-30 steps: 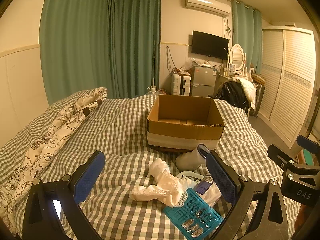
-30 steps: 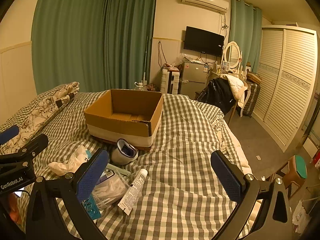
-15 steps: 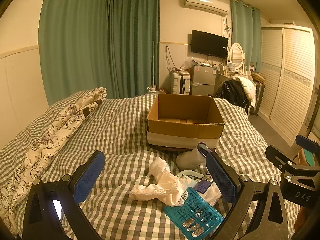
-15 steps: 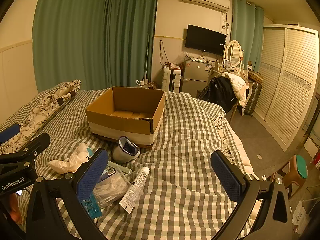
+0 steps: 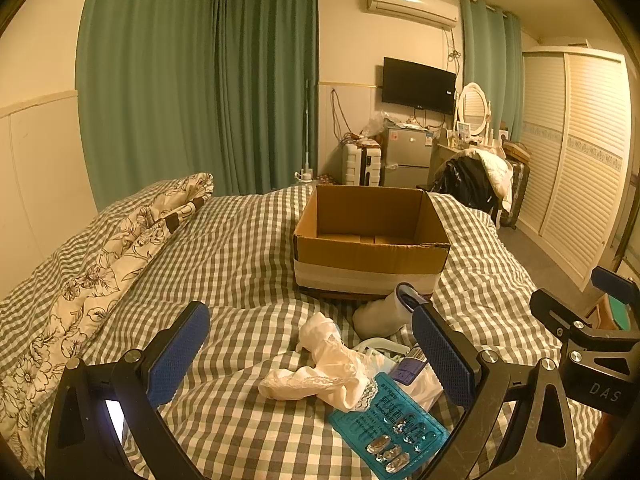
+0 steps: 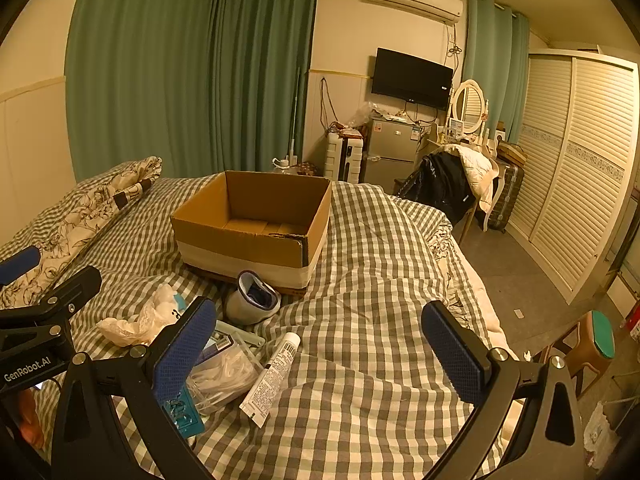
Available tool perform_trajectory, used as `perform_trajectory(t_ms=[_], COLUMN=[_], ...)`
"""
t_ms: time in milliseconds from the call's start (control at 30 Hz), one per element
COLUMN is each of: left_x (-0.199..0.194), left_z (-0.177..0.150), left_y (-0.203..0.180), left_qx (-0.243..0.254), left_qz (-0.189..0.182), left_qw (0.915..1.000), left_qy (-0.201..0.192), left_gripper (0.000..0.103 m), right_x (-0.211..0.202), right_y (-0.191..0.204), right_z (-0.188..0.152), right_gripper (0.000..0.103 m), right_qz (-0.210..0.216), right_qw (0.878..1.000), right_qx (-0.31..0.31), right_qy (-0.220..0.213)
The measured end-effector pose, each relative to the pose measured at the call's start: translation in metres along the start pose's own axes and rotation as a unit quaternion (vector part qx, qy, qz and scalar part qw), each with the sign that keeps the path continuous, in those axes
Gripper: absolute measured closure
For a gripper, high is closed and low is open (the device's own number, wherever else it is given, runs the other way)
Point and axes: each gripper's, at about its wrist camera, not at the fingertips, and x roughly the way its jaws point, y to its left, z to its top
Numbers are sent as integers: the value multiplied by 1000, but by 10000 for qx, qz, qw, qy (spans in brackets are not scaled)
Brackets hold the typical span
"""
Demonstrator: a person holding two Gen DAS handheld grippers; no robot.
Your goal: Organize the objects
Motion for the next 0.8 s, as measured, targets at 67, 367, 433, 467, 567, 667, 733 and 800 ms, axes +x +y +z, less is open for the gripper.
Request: perform_trajectory(t_ms=[67,367,433,467,567,667,733,800], left_x=[0,1,1,1,4,12,21,30], left_z=[0,-1,-1,-1,-2,-6,-12,-17], left_y=[-1,-3,-2,-2,-1,0,1,0], left_qx=[88,118,118,115,99,79,73,93], left_qz=[-139,-165,-185,-201,-260,-264,-252,-230], left_qw=[9999,9998,9998,9997,9996,9993,9988,9982], left_qy=[4,20,23,31,105,267,421,553], left_gripper=[0,0,0,0,0,0,0,0], right_x=[0,0,0,0,0,2,7,12], right_y=[0,1,0,0,-1,-3,-5,-6], right_z=[0,0,0,1,2,1,-2,-5], right_gripper=[0,0,0,0,0,0,0,0], right_qz=[5,2,-1,-4,-27,-70,-111,-130], right_qw=[10000,10000,10000,10000,10000,10000,9999,9998], right_qx=[-8,-11,-12,-14,-23,-31,-38,-42], right_qy=[5,0,-2,-5,-1,47,114,175])
